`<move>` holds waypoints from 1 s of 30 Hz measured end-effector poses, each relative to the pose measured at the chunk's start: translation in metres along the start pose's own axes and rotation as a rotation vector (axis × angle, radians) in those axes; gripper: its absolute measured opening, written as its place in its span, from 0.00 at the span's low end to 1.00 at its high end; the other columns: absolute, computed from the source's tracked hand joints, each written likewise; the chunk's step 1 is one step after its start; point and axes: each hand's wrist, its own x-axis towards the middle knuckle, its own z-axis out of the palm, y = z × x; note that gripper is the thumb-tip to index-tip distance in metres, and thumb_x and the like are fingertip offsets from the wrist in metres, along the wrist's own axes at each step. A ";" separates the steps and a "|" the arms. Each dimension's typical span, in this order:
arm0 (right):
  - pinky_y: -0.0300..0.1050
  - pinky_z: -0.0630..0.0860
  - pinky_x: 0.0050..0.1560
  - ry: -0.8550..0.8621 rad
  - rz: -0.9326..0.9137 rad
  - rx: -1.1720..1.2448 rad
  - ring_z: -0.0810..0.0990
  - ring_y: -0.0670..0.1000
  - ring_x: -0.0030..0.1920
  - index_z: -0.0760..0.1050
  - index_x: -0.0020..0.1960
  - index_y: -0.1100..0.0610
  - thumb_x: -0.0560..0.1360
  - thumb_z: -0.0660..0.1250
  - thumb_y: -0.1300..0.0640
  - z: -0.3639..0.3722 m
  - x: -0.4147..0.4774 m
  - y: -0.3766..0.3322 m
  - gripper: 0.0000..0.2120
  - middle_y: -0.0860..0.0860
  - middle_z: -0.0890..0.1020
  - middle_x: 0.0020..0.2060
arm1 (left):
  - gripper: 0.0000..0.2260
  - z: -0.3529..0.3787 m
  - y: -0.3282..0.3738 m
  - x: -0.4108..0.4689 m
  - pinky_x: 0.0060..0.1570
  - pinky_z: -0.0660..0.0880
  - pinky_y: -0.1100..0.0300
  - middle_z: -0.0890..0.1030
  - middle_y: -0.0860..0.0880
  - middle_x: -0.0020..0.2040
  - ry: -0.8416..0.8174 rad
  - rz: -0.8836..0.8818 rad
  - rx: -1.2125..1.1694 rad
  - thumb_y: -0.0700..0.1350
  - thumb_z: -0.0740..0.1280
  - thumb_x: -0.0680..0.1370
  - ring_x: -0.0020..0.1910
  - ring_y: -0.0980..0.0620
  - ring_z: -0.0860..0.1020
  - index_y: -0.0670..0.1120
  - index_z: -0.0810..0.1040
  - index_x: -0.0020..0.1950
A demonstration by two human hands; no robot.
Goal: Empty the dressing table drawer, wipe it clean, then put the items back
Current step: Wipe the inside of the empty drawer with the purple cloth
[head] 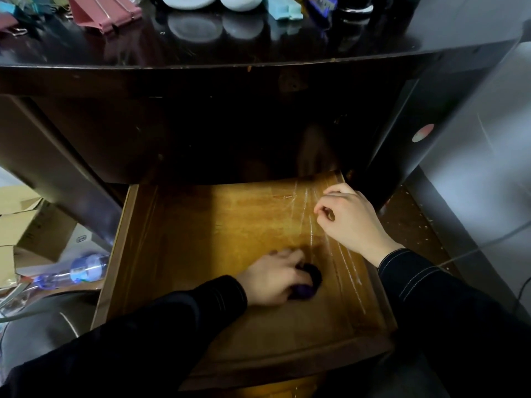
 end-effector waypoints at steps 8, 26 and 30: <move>0.49 0.65 0.65 0.001 0.009 0.002 0.71 0.43 0.64 0.83 0.47 0.51 0.77 0.66 0.55 0.001 -0.001 0.000 0.07 0.43 0.83 0.47 | 0.19 0.029 0.034 -0.011 0.42 0.71 0.52 0.70 0.46 0.55 -0.102 0.244 -0.031 0.43 0.69 0.72 0.53 0.43 0.70 0.51 0.78 0.63; 0.48 0.66 0.63 0.008 0.002 0.002 0.72 0.45 0.65 0.84 0.47 0.52 0.76 0.67 0.56 0.000 0.001 0.001 0.06 0.44 0.83 0.47 | 0.17 0.011 -0.004 0.017 0.53 0.75 0.51 0.70 0.48 0.60 0.072 -0.043 -0.029 0.49 0.67 0.77 0.58 0.43 0.73 0.55 0.74 0.66; 0.49 0.67 0.63 0.019 0.006 0.010 0.73 0.44 0.64 0.84 0.48 0.52 0.77 0.67 0.56 0.001 0.000 0.001 0.06 0.44 0.83 0.48 | 0.21 -0.001 -0.045 0.019 0.58 0.74 0.48 0.69 0.47 0.62 0.260 -0.543 0.062 0.53 0.63 0.81 0.61 0.43 0.72 0.54 0.68 0.73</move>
